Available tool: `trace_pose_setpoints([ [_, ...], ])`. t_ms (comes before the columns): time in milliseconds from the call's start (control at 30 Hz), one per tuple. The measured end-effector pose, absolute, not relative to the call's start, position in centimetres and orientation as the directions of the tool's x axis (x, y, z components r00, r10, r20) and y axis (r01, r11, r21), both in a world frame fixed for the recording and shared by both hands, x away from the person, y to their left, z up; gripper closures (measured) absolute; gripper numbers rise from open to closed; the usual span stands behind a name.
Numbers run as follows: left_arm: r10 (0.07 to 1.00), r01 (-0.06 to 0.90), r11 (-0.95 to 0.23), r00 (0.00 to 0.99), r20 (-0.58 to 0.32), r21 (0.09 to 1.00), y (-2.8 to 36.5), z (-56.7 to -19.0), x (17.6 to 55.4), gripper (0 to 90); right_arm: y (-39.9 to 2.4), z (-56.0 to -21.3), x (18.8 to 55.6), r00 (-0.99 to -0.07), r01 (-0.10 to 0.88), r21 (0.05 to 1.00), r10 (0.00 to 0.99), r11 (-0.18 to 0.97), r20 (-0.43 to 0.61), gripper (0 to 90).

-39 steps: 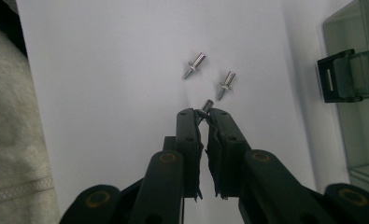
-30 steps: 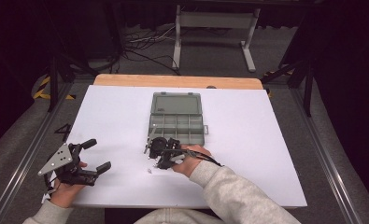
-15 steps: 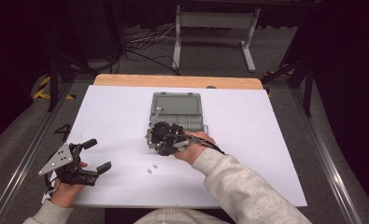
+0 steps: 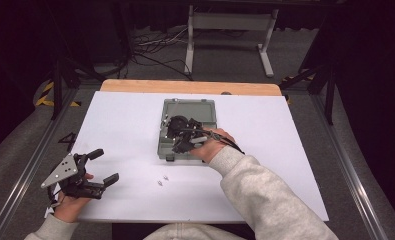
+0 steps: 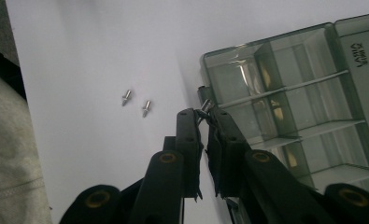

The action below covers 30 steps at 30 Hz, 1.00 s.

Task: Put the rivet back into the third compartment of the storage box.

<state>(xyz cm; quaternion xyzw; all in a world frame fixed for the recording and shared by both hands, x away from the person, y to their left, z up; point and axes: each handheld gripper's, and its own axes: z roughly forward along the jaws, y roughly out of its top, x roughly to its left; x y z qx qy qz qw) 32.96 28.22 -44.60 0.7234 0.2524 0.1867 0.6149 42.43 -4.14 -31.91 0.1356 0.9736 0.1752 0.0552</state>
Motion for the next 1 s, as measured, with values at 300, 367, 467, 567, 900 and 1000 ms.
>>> trace_pose_setpoints([
  [300, 0.595, 0.137, -0.116, 0.803, -0.042, 0.984, 28.2, -44.6, 33.0, 0.0, -5.2, -31.4, 44.6, -0.939, 0.288, 0.362, 0.336, 0.887, -0.075, 82.8],
  [367, 0.595, 0.137, -0.116, 0.803, -0.042, 0.984, 28.2, -44.6, 33.0, 0.0, -5.3, -31.4, 44.8, -0.935, 0.297, 0.363, 0.346, 0.883, -0.076, 82.8],
  [467, 0.594, 0.138, -0.116, 0.803, -0.043, 0.984, 28.2, -44.6, 33.0, 0.0, -5.8, -31.3, 45.9, -0.924, 0.317, 0.363, 0.371, 0.876, -0.088, 82.8],
  [567, 0.592, 0.136, -0.120, 0.805, -0.039, 0.983, 28.3, -44.6, 33.0, 0.0, -6.0, -31.4, 46.3, -0.918, 0.333, 0.370, 0.388, 0.867, -0.083, 82.8],
  [900, 0.594, 0.142, -0.112, 0.803, -0.049, 0.984, 28.2, -44.6, 33.0, 0.0, -7.4, -32.5, 48.9, -0.886, 0.396, 0.365, 0.456, 0.843, -0.090, 82.7],
  [1000, 0.594, 0.138, -0.112, 0.803, -0.045, 0.984, 28.2, -44.6, 33.0, 0.0, -7.8, -33.0, 49.5, -0.876, 0.412, 0.373, 0.474, 0.831, -0.087, 82.8],
])
